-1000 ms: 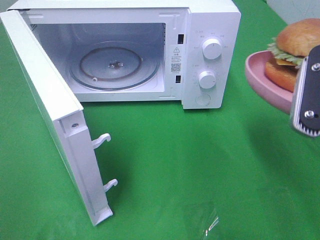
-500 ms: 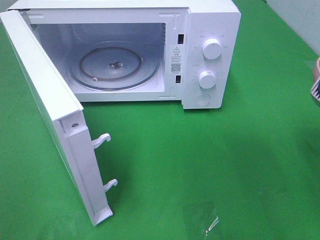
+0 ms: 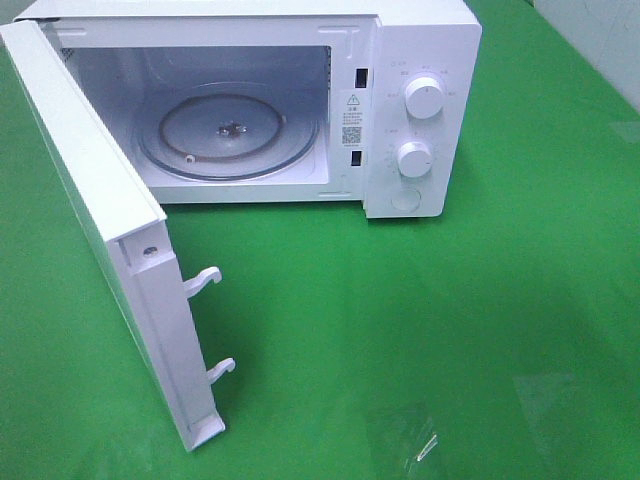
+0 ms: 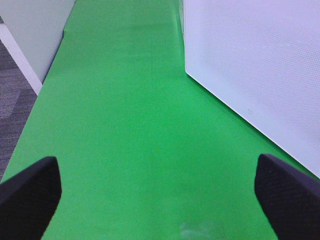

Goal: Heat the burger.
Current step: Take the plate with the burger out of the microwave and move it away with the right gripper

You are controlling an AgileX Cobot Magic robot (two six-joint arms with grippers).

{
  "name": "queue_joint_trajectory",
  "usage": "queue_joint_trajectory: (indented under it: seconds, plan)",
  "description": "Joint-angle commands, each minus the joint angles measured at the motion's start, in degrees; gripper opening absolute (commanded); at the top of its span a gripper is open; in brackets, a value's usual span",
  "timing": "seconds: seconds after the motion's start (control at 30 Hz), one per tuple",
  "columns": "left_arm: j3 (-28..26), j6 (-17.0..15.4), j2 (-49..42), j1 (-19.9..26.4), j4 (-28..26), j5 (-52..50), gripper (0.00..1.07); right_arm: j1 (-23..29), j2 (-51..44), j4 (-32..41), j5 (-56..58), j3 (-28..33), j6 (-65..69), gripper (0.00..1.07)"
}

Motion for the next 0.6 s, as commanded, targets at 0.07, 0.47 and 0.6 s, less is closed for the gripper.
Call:
queue_joint_trajectory:
  seconds: [0.07,0.47,0.6]
  plan:
    - [0.2,0.1,-1.1,0.0,-0.2,-0.7,0.98,-0.4,3.4,-5.5,2.0,-0.5,4.0,0.0]
    - [0.2,0.1,-1.1,0.0,-0.2,-0.7,0.98,-0.4,12.8,-6.3,-1.3,-0.5,20.2,0.0]
    - [0.2,0.1,-1.1,0.0,-0.2,-0.7,0.98,-0.4,14.1,-6.3,-1.5,-0.5,22.1,0.0]
